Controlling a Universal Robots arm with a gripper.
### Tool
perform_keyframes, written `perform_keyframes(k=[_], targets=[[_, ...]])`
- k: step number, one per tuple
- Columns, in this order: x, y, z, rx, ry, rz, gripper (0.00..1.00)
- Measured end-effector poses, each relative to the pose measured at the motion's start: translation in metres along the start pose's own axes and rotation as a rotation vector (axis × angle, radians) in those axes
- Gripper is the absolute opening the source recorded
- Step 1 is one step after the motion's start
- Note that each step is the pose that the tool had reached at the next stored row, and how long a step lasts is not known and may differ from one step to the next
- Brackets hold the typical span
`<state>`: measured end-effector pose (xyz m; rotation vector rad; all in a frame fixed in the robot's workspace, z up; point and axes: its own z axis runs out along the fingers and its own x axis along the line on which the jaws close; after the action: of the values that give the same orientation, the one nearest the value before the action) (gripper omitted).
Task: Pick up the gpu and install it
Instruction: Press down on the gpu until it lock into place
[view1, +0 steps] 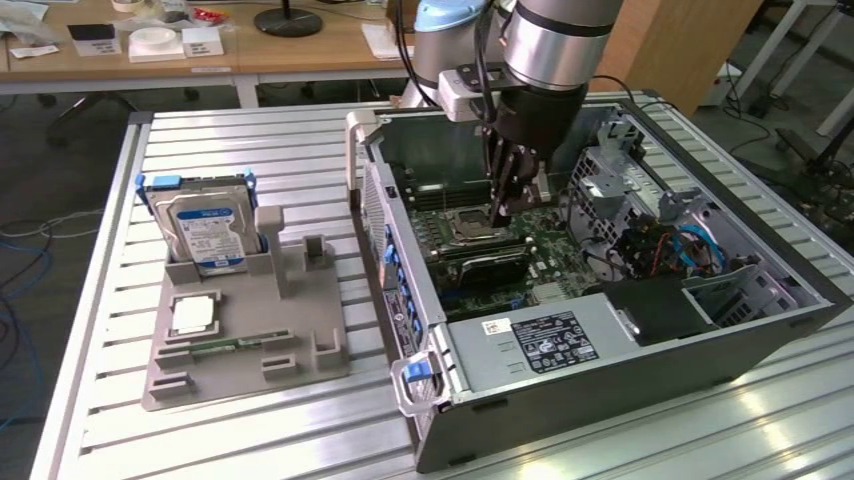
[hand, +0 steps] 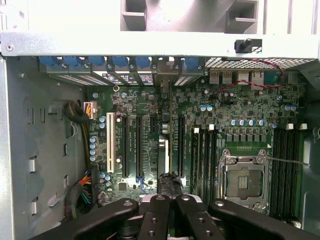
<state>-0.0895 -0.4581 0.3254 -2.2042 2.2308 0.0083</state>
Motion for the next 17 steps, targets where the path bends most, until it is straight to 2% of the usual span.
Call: perform_keyframes(k=[7,17], targets=[[0.0000,0.0000,0.0002,0.0000,0.0001,0.000,0.11],[0.0001,0.0003,0.0064,-0.0008,0.0000,0.000,0.11]])
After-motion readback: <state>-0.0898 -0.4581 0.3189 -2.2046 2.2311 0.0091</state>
